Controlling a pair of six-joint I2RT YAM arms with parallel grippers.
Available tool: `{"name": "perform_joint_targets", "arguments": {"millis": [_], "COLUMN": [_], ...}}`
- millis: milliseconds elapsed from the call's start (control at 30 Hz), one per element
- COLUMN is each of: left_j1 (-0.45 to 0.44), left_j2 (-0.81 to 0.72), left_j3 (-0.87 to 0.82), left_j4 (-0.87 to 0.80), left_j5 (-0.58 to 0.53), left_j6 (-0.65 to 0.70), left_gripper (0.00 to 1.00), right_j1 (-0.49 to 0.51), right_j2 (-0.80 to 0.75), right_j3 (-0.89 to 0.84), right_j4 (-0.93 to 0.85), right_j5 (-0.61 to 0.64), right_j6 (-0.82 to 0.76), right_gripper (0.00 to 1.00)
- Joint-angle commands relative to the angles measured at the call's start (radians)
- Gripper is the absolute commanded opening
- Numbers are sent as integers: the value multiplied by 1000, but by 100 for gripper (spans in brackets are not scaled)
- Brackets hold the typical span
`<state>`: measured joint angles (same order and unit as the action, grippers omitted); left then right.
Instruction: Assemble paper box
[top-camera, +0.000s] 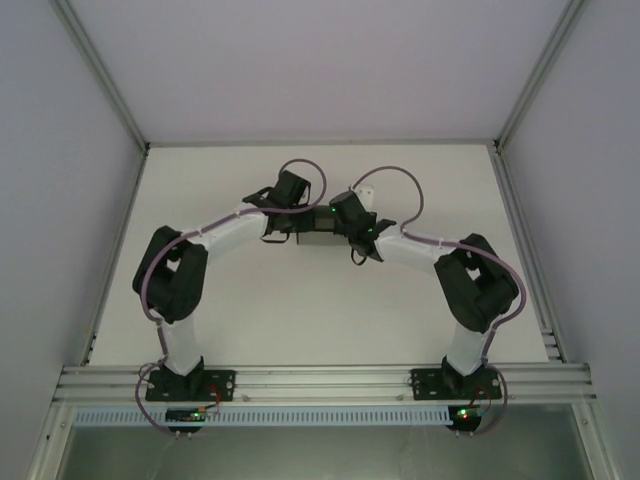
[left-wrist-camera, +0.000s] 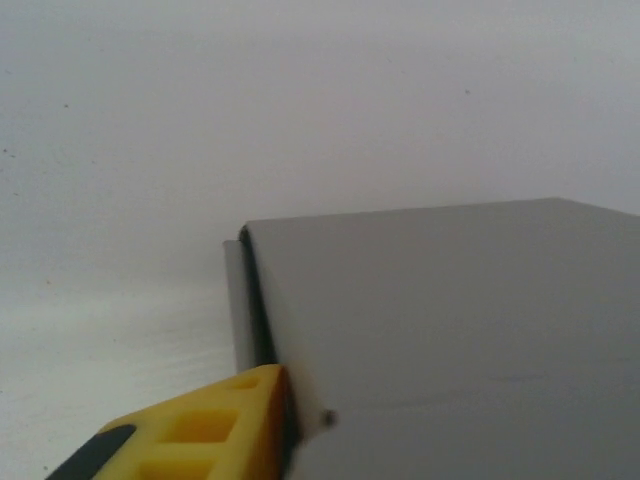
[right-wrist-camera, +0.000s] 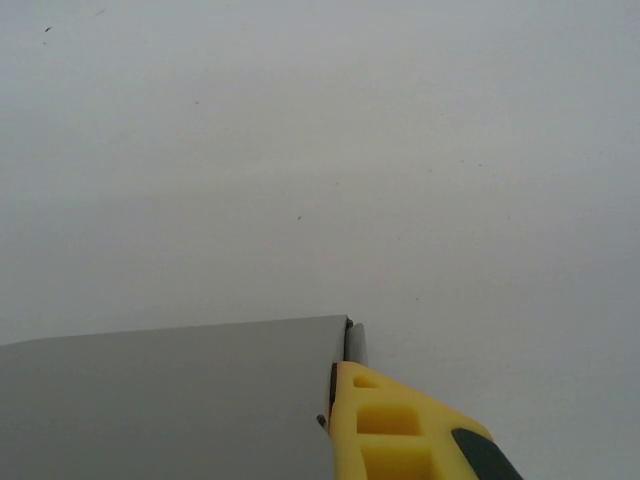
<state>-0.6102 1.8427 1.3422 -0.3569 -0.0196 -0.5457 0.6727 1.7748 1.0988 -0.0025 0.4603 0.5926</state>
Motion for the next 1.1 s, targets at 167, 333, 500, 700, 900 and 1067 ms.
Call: {"name": "perform_joint_targets", "arguments": {"millis": [167, 333, 500, 700, 900, 1067], "left_j1": [-2, 2, 70, 179, 213, 212], "left_j2": [-136, -214, -269, -232, -115, -82], "left_j3": [7, -4, -16, -44, -58, -148], "left_j4": [-76, -121, -138, -53, 14, 105], "left_j5": [18, -11, 32, 210, 383, 457], "left_j6": [9, -13, -82, -127, -184, -226], "left_gripper": [62, 84, 100, 99, 100, 92], "right_j1": [32, 47, 63, 83, 95, 115], "right_j2": [-31, -33, -38, -40, -41, -58], "right_j3": [-47, -69, -103, -138, -167, -193], "right_j4": [22, 53, 115, 169, 200, 218], "right_j5": [31, 41, 34, 30, 27, 28], "right_j6": [-76, -86, -137, -175, -181, -196], "right_gripper": [0, 1, 5, 11, 13, 19]}}
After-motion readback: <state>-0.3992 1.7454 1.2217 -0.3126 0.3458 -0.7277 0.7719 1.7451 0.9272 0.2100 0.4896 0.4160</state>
